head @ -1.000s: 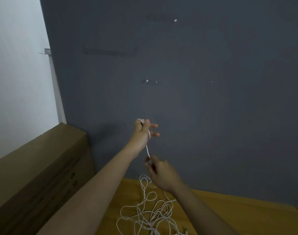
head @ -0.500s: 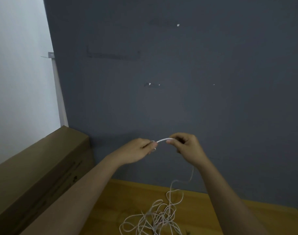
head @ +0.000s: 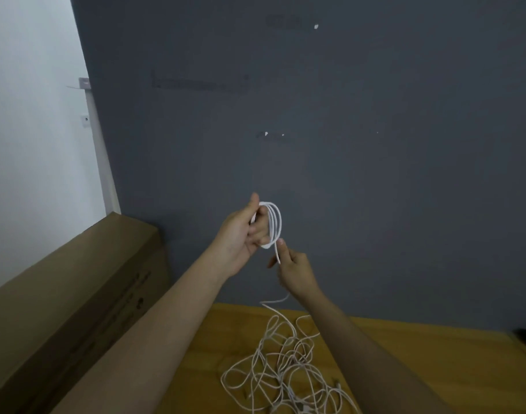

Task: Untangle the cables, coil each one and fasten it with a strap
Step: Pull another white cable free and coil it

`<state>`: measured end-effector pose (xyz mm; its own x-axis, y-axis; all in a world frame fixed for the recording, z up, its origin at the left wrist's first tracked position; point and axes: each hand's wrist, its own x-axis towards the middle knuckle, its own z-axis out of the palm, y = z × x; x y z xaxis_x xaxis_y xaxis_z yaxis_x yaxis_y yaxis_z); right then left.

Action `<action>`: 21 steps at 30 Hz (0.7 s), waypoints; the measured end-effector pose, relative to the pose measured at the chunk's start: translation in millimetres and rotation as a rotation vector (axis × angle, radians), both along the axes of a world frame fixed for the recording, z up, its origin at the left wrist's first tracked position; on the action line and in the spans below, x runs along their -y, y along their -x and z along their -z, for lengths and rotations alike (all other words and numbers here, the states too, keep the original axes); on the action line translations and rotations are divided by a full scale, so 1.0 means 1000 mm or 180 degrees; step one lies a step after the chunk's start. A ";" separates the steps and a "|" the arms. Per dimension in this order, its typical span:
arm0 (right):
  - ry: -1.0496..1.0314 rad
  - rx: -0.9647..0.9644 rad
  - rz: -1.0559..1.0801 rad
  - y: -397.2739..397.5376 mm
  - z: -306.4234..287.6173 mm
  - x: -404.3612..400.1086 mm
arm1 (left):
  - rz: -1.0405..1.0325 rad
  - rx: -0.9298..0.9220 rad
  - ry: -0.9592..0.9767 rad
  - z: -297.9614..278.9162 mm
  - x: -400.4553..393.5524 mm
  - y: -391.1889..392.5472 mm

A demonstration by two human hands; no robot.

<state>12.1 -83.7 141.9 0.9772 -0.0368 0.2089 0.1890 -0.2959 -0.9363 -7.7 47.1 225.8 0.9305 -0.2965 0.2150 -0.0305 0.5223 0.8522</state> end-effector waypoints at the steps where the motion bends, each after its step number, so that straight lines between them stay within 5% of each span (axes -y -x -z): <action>1: 0.0154 0.0011 0.0041 0.003 0.003 -0.006 | -0.0129 0.0015 0.0064 0.003 0.002 -0.003; 4: 0.0889 0.0164 0.0039 0.014 0.012 -0.020 | -0.0671 -0.0121 0.0099 0.015 0.007 -0.012; 11: 0.1116 0.0722 -0.0680 0.043 0.020 -0.031 | -0.1570 0.0474 -0.1734 0.050 -0.005 -0.030; 18: 0.1243 0.0125 -0.0809 0.039 0.008 -0.012 | -0.0802 0.1580 -0.4223 0.056 -0.040 -0.037; 21: 0.1250 -0.0269 -0.0871 0.029 0.008 -0.010 | -0.0551 0.1771 -0.4797 0.053 -0.048 -0.033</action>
<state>-16.6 -73.4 133.7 0.9542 0.2896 0.0749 0.2372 -0.5800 -0.7793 25.6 94.9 172.6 0.8838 -0.4447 0.1453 -0.4616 -0.7788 0.4248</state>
